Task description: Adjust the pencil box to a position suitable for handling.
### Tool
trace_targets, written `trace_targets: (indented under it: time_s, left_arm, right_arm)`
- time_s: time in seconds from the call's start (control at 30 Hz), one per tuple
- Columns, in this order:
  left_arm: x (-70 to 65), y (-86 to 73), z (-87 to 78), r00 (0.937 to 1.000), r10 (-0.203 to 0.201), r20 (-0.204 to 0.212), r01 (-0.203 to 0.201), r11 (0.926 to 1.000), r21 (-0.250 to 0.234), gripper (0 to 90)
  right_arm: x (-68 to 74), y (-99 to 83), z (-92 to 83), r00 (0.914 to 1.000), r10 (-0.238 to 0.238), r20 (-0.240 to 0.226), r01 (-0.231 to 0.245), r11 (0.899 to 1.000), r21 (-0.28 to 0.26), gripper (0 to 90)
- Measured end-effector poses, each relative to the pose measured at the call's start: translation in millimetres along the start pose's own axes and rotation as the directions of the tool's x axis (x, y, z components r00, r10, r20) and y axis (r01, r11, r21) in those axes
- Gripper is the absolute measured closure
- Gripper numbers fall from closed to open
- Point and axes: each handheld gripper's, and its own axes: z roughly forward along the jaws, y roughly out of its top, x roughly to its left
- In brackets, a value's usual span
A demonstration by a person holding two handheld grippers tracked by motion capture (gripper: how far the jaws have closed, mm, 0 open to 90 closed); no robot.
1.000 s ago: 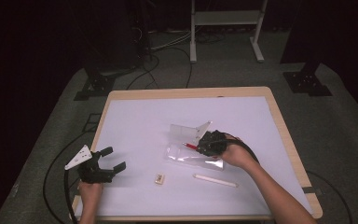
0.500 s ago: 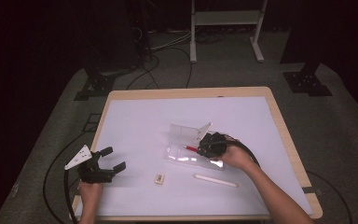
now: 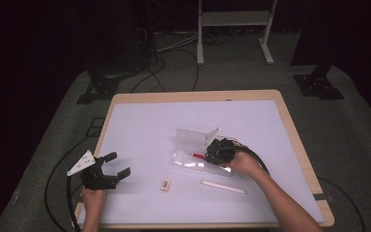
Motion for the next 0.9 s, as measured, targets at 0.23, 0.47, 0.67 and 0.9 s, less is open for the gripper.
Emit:
trace_targets:
  time_s: [0.23, 0.47, 0.67, 0.9]
  left_arm:
    - [0.1, 0.0, 0.0, 1.0, 0.0, 0.0, 0.0, 1.0, 0.001, 0.0]
    - [-0.1, 0.0, 0.0, 1.0, 0.001, 0.002, -0.001, 1.0, -0.001, 0.0]
    - [-0.3, -0.2, 0.3, 1.0, 0.002, 0.002, -0.002, 1.0, -0.003, 0.0]
    - [-0.2, -0.3, 0.1, 1.0, 0.003, 0.004, -0.003, 1.0, -0.004, 0.0]
  right_arm:
    - [1.2, -0.6, 2.1, 0.9999, 0.008, -0.011, -0.008, 1.0, 0.001, 78.2]
    - [1.7, -1.5, 2.7, 0.9999, 0.007, -0.014, -0.007, 1.0, -0.002, 77.9]
    - [1.6, -1.2, -0.3, 0.9999, 0.005, -0.015, -0.005, 1.0, -0.012, 74.7]
    - [1.4, -4.0, -10.3, 0.9993, 0.031, -0.019, -0.032, 0.997, -0.063, 68.2]
